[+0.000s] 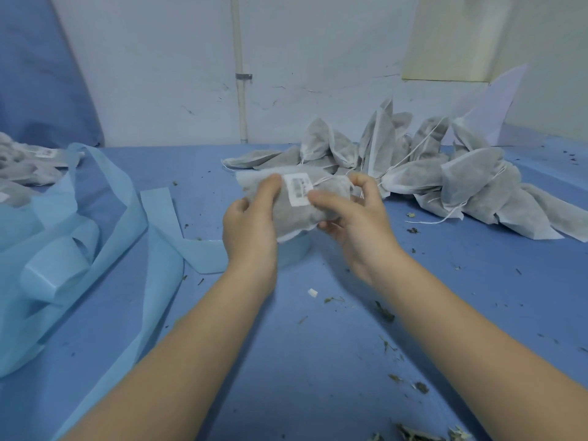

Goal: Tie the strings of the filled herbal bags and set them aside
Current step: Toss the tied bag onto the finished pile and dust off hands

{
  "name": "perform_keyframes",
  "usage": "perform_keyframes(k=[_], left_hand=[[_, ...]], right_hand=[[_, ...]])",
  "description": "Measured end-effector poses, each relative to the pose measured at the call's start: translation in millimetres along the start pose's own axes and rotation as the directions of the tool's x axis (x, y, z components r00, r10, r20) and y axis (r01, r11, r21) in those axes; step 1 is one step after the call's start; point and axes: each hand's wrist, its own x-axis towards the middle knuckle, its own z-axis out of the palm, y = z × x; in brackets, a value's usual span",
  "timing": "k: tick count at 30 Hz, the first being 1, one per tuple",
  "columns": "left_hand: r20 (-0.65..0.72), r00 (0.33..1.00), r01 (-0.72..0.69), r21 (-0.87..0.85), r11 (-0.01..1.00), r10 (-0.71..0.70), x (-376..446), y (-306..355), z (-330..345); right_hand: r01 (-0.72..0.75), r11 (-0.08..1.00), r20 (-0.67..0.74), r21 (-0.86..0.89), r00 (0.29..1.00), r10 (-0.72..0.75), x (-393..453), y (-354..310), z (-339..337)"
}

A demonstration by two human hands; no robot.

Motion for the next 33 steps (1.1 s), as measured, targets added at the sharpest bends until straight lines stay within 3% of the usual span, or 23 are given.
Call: perform_keyframes(k=[2, 3, 5, 7, 8, 15, 21, 23, 26, 30, 33], left_hand=[[0.026, 0.999, 0.044, -0.074, 0.996, -0.042, -2.3, 2.0, 1.4], [0.031, 0.998, 0.061, -0.089, 0.994, -0.059, -3.6, 2.0, 2.4], [0.020, 0.999, 0.042, -0.064, 0.997, -0.041, -5.4, 1.5, 4.9], [0.002, 1.000, -0.005, 0.003, 1.000, 0.005, -4.5, 3.6, 5.0], [-0.001, 1.000, -0.019, 0.019, 1.000, 0.019, -4.1, 5.2, 4.5], [0.114, 0.988, -0.118, 0.154, 0.981, 0.101, -6.5, -1.3, 7.5], [0.041, 0.989, -0.148, 0.195, 0.970, 0.143, -2.5, -1.9, 2.1], [0.033, 0.987, -0.160, 0.199, 0.967, 0.157, -0.7, -0.5, 0.8], [0.017, 0.984, -0.177, 0.198, 0.964, 0.177, 1.8, 1.9, -1.6], [0.000, 0.979, -0.201, 0.193, 0.960, 0.205, 5.2, 2.6, -3.2], [-0.011, 0.976, -0.213, 0.185, 0.959, 0.219, 6.6, 2.1, -3.4]], right_hand=[[0.066, 0.994, -0.123, 0.082, 0.991, -0.055, 8.5, -4.5, 16.7], [0.094, 0.985, -0.105, 0.143, 0.991, -0.080, 12.9, -7.2, 28.6], [0.053, 0.990, 0.212, 0.128, 0.974, -0.080, 17.7, -11.1, 55.1], [0.084, 0.988, 0.529, -0.130, 0.849, -0.003, 15.3, -12.1, 74.1], [0.121, 0.969, 0.587, -0.216, 0.809, 0.030, 15.4, -10.7, 76.5], [0.080, 0.974, 0.476, -0.211, 0.879, 0.031, 21.1, -9.6, 45.2], [0.118, 0.909, 0.228, -0.399, 0.973, -0.026, 32.9, -1.1, 6.9], [0.103, 0.802, 0.104, -0.588, 0.993, -0.051, 43.3, 7.5, -7.2], [0.053, 0.431, 0.000, -0.901, 0.993, -0.122, 65.2, 22.1, -31.8], [-0.068, 0.157, -0.087, -0.985, 0.989, -0.117, 90.2, 32.0, -53.9], [-0.079, 0.043, -0.086, -0.996, 0.979, -0.183, 104.5, 33.8, -59.1]])
